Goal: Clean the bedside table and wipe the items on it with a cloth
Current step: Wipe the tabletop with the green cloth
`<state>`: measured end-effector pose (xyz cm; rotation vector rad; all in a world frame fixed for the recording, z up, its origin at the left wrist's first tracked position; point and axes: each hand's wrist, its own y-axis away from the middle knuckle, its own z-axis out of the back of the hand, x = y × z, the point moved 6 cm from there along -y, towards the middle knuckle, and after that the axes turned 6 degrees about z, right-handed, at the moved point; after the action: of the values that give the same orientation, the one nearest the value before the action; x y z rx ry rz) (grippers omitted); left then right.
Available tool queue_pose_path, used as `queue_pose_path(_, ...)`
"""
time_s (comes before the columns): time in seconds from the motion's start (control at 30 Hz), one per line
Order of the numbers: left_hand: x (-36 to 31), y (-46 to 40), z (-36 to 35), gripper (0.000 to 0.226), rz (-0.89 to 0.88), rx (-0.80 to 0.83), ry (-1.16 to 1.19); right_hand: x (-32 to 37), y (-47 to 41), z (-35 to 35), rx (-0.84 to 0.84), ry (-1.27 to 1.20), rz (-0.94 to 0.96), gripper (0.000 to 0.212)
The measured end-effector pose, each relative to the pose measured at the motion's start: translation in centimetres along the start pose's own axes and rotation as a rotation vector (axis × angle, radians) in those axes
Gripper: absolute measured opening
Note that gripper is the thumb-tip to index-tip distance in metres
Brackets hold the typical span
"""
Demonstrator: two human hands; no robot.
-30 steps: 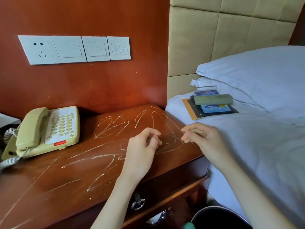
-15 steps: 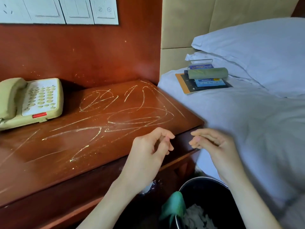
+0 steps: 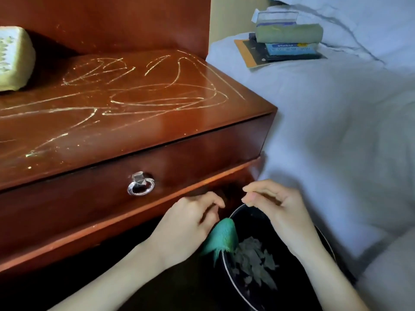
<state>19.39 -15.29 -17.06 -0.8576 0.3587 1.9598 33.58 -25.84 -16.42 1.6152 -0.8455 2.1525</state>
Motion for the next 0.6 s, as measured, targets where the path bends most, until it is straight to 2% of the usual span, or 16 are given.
queue_pose_path(0.17, 3.7, 0.2, -3.1, 0.019, 0.114, 0.017, -0.009, -3.7, 1.0, 0.0, 0.0, 0.165, -0.03, 0.03)
queue_pose_path(0.27, 5.6, 1.2, -4.3, 0.022, 0.195, 0.011, -0.001, -6.0, 1.4, -0.1, 0.052, 0.25, -0.118, 0.034)
queue_pose_path(0.4, 6.2, 2.7, -5.2, 0.023, 0.214, 0.033, -0.004, -8.4, 1.8, -0.6, 0.131, 0.452, -0.199, 0.026)
queue_pose_path(0.5, 5.8, 3.4, -6.0, 0.032, 0.168, 0.091, -0.16, -9.5, 2.0, -1.2, 0.197, 0.533, -0.235, 0.021)
queue_pose_path(0.6, 5.3, 3.5, -6.6, 0.042, 0.104, 0.067, -0.363, -9.9, 2.2, -2.0, 0.232, 0.538, -0.244, 0.015)
